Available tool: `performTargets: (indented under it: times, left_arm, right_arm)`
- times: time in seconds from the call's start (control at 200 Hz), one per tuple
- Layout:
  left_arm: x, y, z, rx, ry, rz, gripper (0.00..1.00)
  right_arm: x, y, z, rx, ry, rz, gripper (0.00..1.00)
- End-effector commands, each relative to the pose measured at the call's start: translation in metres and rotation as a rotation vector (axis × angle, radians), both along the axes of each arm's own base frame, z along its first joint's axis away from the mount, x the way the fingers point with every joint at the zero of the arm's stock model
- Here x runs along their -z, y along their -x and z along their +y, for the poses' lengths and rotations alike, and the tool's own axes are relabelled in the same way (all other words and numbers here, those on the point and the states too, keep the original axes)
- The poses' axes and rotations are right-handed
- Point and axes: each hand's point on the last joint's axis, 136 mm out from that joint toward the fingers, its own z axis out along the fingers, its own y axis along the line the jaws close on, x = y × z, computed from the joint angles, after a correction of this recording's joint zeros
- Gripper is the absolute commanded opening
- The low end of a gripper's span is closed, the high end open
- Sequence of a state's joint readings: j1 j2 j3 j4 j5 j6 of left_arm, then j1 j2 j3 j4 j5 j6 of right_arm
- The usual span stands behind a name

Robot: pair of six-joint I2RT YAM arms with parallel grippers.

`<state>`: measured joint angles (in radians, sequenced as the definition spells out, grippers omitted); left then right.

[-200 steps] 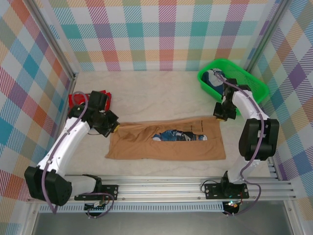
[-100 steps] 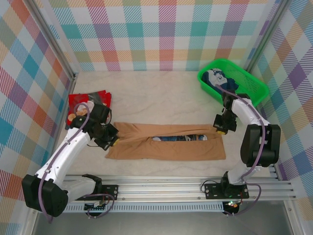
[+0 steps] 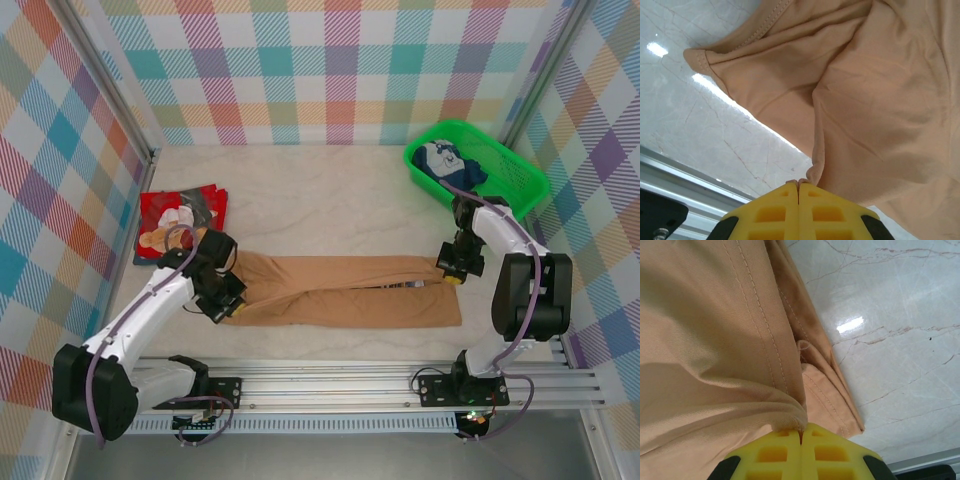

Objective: Fold and stack the t-shirts

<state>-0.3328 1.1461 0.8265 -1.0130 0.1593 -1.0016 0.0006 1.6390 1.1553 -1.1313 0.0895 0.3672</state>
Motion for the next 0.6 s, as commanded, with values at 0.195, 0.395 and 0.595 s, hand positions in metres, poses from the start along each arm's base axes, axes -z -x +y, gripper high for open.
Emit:
performTargets:
  times: [0.195, 0.395, 0.595]
  left_arm:
    - [0.012, -0.009, 0.002, 0.056, -0.07, -0.01, 0.03]
    - [0.02, -0.013, 0.003, 0.078, -0.1, -0.005, 0.09]
    - [0.021, -0.014, 0.004, 0.085, -0.118, -0.001, 0.06]
  right_arm:
    - [-0.006, 0.006, -0.001, 0.002, 0.008, 0.015, 0.0]
    - [0.005, 0.012, 0.002, 0.01, -0.009, 0.05, 0.0]
    - [0.007, 0.012, -0.002, 0.006, 0.018, 0.064, 0.0]
